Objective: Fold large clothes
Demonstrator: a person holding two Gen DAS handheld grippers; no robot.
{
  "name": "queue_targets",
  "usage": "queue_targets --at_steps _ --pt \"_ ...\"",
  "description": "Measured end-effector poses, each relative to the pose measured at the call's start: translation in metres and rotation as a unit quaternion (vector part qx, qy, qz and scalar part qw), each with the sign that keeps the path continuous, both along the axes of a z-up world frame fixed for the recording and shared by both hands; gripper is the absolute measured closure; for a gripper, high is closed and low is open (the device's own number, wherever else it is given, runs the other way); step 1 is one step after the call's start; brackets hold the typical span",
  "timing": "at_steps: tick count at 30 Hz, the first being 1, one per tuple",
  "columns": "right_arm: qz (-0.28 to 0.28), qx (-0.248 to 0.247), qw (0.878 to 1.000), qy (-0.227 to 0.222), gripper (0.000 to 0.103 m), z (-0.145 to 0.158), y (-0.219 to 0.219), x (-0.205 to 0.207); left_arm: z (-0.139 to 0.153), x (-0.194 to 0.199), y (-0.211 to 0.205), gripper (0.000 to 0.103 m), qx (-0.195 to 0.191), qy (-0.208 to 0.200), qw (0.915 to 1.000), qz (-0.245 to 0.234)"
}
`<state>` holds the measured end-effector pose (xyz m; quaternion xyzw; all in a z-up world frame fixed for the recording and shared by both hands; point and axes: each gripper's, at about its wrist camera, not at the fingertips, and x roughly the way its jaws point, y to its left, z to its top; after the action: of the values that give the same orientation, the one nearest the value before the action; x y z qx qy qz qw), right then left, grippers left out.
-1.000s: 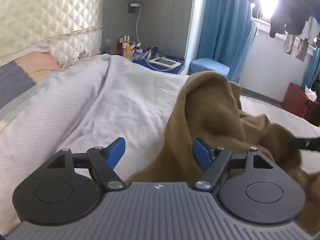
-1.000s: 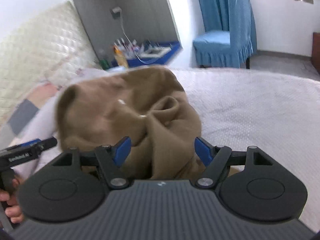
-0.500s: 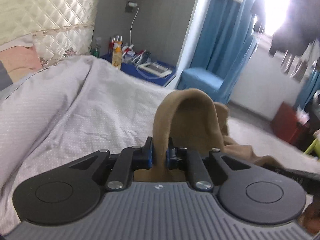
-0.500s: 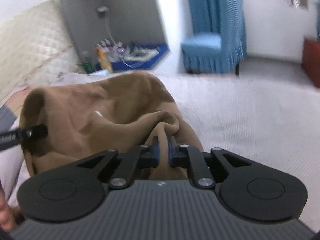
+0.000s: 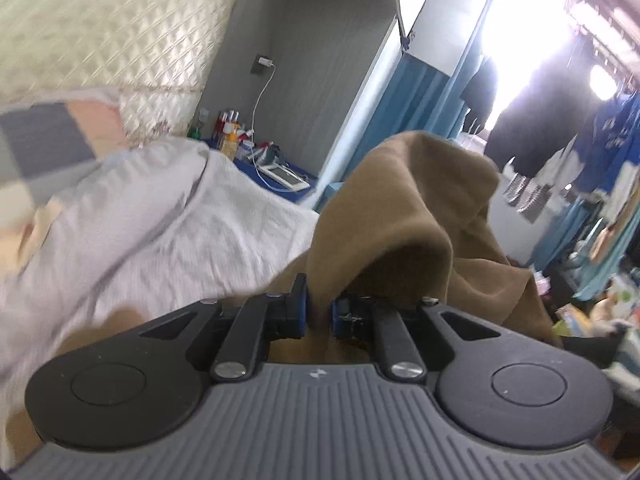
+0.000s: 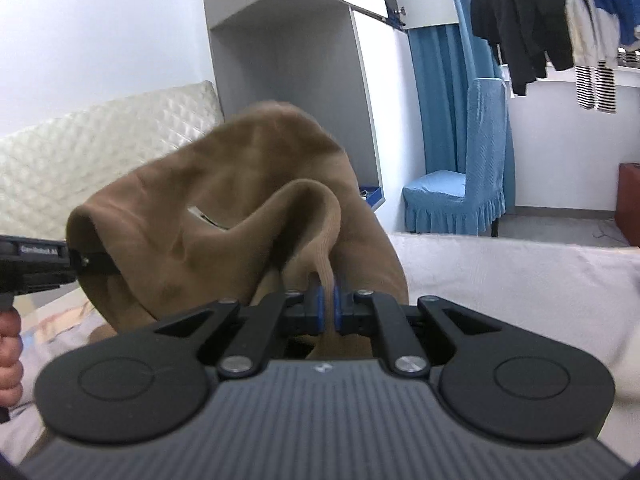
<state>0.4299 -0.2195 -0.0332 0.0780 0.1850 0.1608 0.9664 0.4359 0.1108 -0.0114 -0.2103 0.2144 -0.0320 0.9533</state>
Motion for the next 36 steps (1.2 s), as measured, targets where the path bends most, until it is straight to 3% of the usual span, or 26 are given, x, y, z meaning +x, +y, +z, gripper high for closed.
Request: queue_targets --at_steps 2,5,9,13,16,20,24,27,29,30,33,36 --pt "0.001 0.002 1.000 0.000 0.096 -0.006 -0.004 -0.027 -0.009 -0.032 0.004 0.091 -0.037 0.001 0.9993 -0.006" --pt "-0.011 0.035 0.999 0.040 0.096 -0.026 -0.012 -0.056 -0.033 -0.072 0.008 0.091 -0.060 0.013 0.9981 0.003" --pt "-0.035 0.047 0.994 0.097 0.096 -0.059 -0.007 -0.080 -0.068 -0.106 0.009 0.091 -0.057 0.037 0.9973 0.028" --pt "-0.055 0.002 0.989 0.139 0.096 -0.097 0.004 -0.086 -0.102 -0.122 0.017 0.091 -0.066 0.065 0.9939 0.060" --pt "-0.062 0.031 0.980 0.189 0.096 -0.125 0.000 -0.076 -0.121 -0.125 0.019 0.091 -0.069 0.095 0.9895 0.084" --pt "-0.054 0.014 0.980 0.190 0.096 -0.130 0.003 -0.066 -0.134 -0.126 0.014 0.092 -0.037 0.131 0.9866 0.090" --pt "-0.049 0.034 0.977 0.206 0.091 -0.125 -0.005 -0.075 -0.122 -0.139 0.010 0.091 -0.029 0.123 0.9897 0.067" --pt "-0.032 0.048 0.974 0.219 0.075 -0.116 -0.009 -0.083 -0.107 -0.149 0.010 0.087 -0.025 0.142 0.9862 0.081" --pt "-0.014 0.084 0.971 0.222 0.038 -0.108 -0.017 -0.091 -0.096 -0.160 0.015 0.076 -0.032 0.148 0.9842 0.091" --pt "-0.008 0.106 0.971 0.215 0.033 -0.102 -0.021 -0.096 -0.088 -0.167 0.017 0.072 -0.029 0.145 0.9842 0.097" --pt "0.008 0.122 0.974 0.191 0.031 -0.085 -0.023 -0.111 -0.062 -0.182 0.016 0.066 0.004 0.128 0.9859 0.108" --pt "0.023 0.116 0.981 0.152 0.031 -0.068 -0.025 -0.123 -0.030 -0.190 0.015 0.062 0.011 0.100 0.9887 0.111"
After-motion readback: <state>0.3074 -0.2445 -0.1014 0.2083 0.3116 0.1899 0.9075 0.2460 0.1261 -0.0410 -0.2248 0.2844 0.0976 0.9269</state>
